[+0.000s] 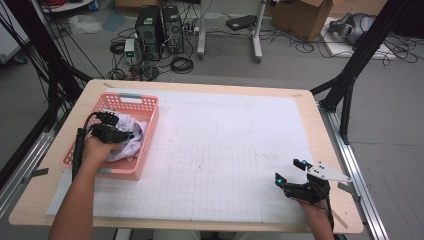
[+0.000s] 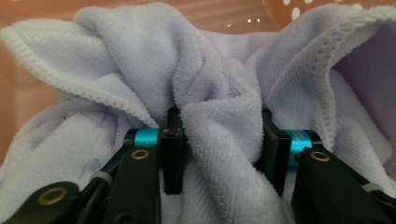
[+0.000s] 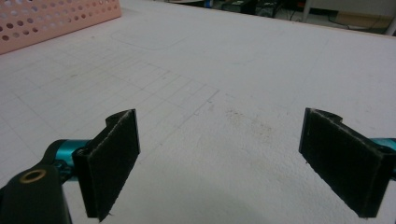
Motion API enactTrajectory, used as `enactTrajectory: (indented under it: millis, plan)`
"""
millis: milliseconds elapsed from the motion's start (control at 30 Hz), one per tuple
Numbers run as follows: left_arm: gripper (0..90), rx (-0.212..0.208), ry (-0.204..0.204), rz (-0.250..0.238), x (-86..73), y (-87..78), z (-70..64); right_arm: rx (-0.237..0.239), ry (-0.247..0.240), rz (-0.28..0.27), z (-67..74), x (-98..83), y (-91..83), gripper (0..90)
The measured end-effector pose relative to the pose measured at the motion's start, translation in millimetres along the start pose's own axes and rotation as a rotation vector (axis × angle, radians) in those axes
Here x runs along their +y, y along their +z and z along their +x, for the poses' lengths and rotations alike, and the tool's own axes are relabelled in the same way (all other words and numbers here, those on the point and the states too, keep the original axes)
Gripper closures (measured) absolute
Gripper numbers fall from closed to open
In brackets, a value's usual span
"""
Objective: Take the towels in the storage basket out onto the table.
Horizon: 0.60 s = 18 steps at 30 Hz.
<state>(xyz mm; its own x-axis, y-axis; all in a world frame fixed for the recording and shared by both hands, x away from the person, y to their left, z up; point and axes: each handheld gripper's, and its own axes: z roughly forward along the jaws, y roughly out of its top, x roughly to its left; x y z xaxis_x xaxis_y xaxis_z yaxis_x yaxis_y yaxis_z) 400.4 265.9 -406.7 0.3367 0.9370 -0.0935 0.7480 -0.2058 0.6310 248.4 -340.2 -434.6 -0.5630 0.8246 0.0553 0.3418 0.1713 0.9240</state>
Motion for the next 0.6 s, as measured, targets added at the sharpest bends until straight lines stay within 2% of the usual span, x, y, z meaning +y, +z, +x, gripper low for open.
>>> enactTrajectory:
  millis: [67, 133, 167, 200, 267, 300, 333, 367, 400, 433, 567, 600]
  plan:
    - [66.8, -0.015, -0.027, -0.029, 0.2, -4.9, 3.4, -0.005, 0.008, -0.005, -2.1, -0.1, -1.6, 11.0]
    - [68.0, -0.015, -0.026, -0.04, 0.3, -7.1, 3.4, -0.012, 0.02, -0.009, -3.8, -0.4, -3.1, 11.0]
    - [68.4, -0.016, -0.039, -0.081, 0.3, -11.4, 4.0, -0.013, 0.022, -0.01, -4.8, -0.7, -3.7, 11.0]
    - [68.5, -0.016, -0.039, -0.081, 0.3, -11.4, 4.0, -0.014, 0.028, -0.01, -5.3, -0.9, -4.4, 11.0]
    - [68.7, -0.025, -0.05, -0.117, 0.4, -16.7, 5.5, -0.02, 0.025, -0.013, -6.3, -1.2, -5.3, 11.0]
    - [68.9, -0.027, -0.053, -0.157, 0.5, -23.3, 6.3, -0.021, 0.033, -0.013, -5.9, -1.3, -6.0, 11.1]
    - [69.1, -0.027, -0.053, -0.157, 0.5, -23.3, 6.3, -0.022, 0.031, -0.015, -6.1, -1.4, -6.4, 11.0]
    - [69.1, -0.027, -0.052, -0.18, 0.4, -27.0, 7.0, -0.022, 0.031, -0.015, -6.1, -1.4, -6.4, 11.0]
    - [69.2, -0.027, -0.059, -0.223, 0.1, -35.3, 9.6, -0.025, 0.029, -0.015, -6.4, -1.5, -7.1, 11.1]
    - [69.2, -0.027, -0.059, -0.223, 0.1, -35.3, 9.6, -0.025, 0.029, -0.015, -6.4, -1.5, -7.1, 11.1]
    - [69.1, -0.03, -0.088, -0.311, -1.7, -51.1, 14.9, -0.027, 0.034, -0.02, -6.5, -1.4, -8.0, 11.0]
    - [69.1, -0.026, -0.078, -0.33, -2.3, -54.8, 15.5, -0.027, 0.038, -0.02, -6.2, -1.2, -8.3, 11.0]
